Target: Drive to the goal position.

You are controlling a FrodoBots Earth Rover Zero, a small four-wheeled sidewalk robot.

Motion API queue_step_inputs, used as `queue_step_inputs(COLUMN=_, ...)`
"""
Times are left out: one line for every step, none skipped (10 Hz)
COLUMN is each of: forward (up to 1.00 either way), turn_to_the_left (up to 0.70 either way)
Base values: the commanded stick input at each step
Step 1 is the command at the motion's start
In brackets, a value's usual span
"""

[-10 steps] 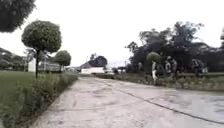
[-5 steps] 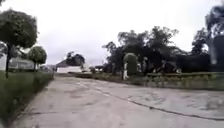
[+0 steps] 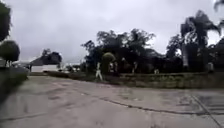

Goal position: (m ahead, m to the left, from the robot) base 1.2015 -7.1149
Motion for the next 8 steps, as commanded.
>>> queue_step_inputs(forward=0.0, turn_to_the_left=-0.5)
queue_step_inputs(forward=0.0, turn_to_the_left=-0.5)
queue_step_inputs(forward=0.0, turn_to_the_left=-0.5)
queue_step_inputs(forward=0.0, turn_to_the_left=-0.5)
queue_step_inputs(forward=0.0, turn_to_the_left=-0.5)
queue_step_inputs(forward=0.0, turn_to_the_left=-0.5)
queue_step_inputs(forward=0.0, turn_to_the_left=-0.5)
queue_step_inputs(forward=0.0, turn_to_the_left=-0.5)
